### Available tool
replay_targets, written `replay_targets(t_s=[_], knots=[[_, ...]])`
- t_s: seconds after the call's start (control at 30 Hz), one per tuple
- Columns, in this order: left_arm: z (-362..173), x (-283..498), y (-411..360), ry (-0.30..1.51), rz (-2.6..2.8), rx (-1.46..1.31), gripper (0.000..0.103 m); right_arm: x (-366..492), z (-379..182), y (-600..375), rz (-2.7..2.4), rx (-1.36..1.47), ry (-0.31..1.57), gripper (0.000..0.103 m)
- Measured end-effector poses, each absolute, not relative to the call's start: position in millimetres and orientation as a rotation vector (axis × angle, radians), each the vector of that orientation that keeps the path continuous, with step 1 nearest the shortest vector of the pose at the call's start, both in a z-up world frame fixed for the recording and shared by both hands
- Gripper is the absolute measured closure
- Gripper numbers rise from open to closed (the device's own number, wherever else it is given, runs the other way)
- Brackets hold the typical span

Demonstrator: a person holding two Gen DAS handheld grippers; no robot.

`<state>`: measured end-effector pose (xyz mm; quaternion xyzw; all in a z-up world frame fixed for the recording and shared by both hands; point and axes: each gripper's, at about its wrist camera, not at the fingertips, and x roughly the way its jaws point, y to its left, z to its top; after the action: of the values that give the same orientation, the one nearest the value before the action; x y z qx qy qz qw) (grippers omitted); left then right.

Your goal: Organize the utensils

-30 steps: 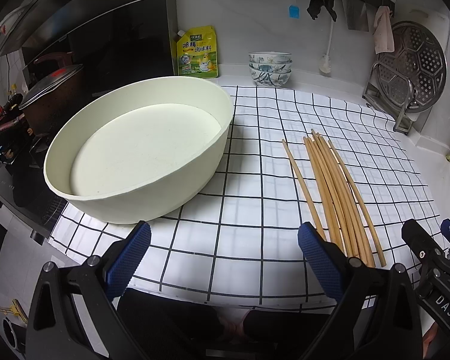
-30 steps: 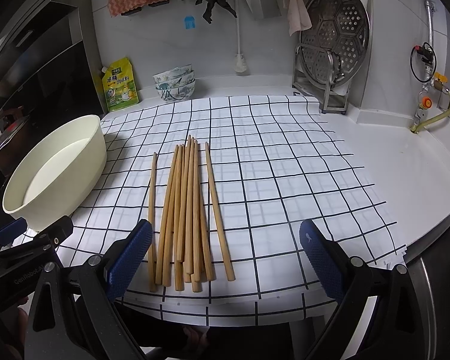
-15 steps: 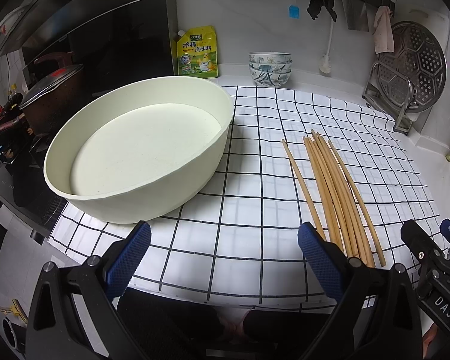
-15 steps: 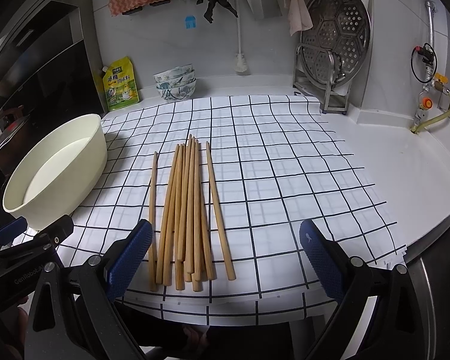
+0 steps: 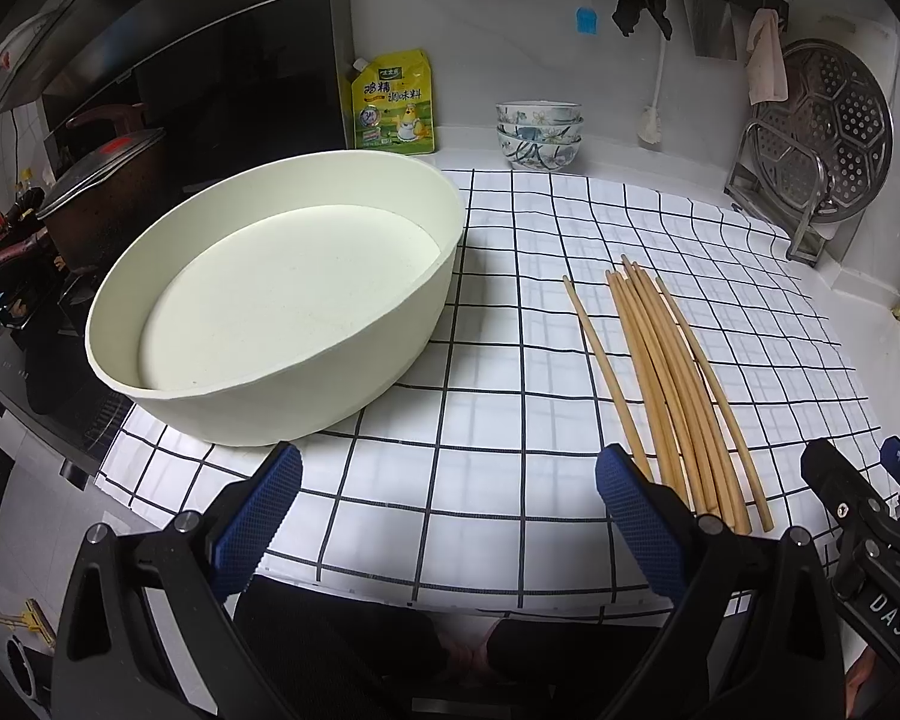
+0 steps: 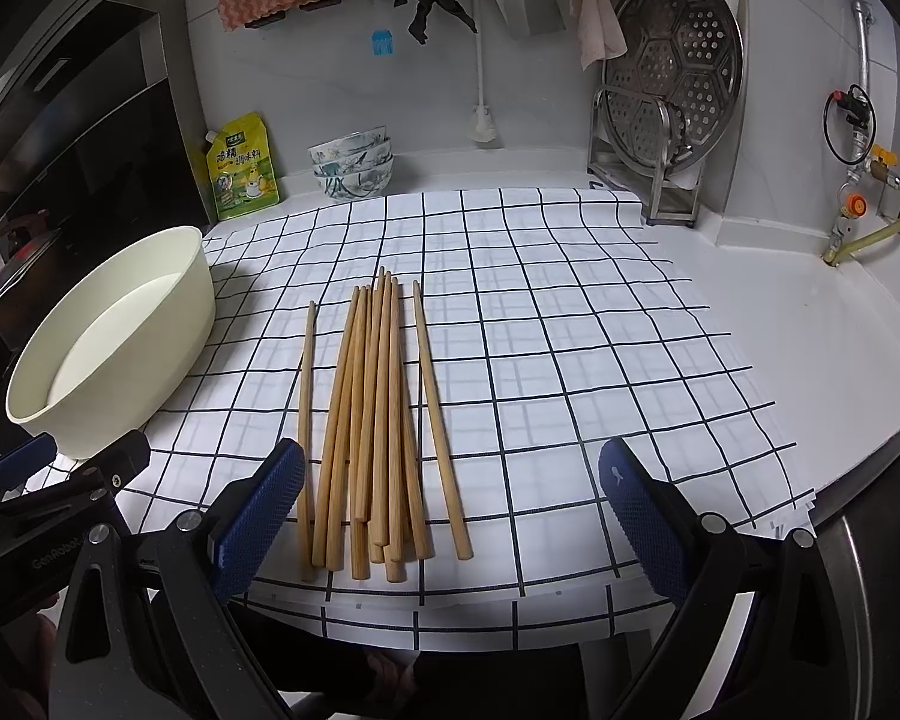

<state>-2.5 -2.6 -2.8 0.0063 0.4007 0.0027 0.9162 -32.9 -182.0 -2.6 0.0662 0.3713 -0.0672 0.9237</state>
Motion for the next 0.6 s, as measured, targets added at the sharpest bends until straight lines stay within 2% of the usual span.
replay_targets(t_s=[0.6], knots=[[-34.9,33.5,-29.0,0.935,-0.031,0.034,0.006,6.4,-29.9,-221.3,-0.137,0.133,0.847,0.009]])
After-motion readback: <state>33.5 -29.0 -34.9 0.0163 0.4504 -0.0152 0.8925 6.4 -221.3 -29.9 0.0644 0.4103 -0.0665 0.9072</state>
